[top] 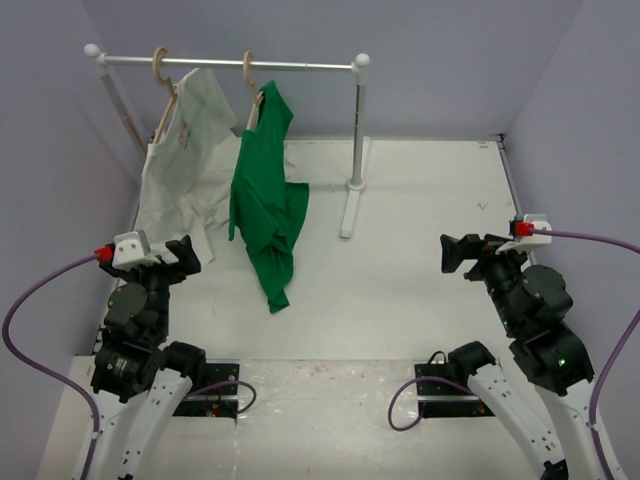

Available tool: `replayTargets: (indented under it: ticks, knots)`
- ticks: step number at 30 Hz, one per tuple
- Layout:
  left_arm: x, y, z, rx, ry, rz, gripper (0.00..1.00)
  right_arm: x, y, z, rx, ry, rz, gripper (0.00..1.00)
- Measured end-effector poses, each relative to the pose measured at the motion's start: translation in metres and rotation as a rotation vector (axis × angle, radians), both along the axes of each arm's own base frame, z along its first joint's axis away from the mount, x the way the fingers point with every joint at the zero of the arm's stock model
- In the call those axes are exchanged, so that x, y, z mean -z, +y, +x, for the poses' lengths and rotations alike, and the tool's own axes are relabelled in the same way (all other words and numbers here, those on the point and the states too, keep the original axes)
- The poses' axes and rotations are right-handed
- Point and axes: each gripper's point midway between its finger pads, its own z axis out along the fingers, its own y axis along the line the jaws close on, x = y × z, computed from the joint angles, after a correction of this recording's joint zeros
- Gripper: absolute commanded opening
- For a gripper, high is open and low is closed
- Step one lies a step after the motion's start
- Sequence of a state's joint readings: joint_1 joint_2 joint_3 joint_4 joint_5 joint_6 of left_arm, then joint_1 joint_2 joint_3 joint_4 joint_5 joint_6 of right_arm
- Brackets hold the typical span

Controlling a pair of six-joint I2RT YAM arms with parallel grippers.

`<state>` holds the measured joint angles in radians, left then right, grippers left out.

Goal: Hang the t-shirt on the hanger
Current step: Reset both arms

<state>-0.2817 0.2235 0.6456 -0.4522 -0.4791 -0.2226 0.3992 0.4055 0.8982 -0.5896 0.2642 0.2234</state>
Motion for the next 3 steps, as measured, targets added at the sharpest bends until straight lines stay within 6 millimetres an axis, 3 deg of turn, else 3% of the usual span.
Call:
replayTargets:
  ticks: [3]
  knots:
    - [0.0005, -0.0003, 0.0004, 0.001, 0.003, 0.001, 1.00, 0.0000, -0.0009, 0.0002, 0.005, 0.000, -0.001, 0.99]
